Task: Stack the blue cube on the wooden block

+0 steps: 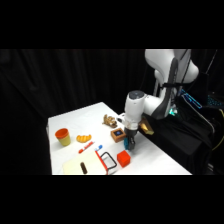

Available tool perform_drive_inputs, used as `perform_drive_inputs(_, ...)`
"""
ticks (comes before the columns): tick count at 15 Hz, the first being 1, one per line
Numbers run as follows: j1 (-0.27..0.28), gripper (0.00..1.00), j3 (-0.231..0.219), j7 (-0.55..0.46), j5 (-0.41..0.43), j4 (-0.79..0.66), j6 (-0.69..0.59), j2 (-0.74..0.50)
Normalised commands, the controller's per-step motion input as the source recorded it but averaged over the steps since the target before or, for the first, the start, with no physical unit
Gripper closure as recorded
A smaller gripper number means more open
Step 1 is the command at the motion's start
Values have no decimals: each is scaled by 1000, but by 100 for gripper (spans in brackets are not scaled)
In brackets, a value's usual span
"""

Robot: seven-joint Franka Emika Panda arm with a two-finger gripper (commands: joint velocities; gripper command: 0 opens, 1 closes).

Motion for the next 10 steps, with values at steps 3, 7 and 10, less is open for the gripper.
perform_drive_inputs(3, 181, 65, -153, -69, 99, -40, 147, -13)
perform_drive_inputs(7, 110, 72, -82, -119, 108, -113, -1, -155)
perform_drive_inputs(10, 77, 77, -50, -169, 76, -149, -209, -358)
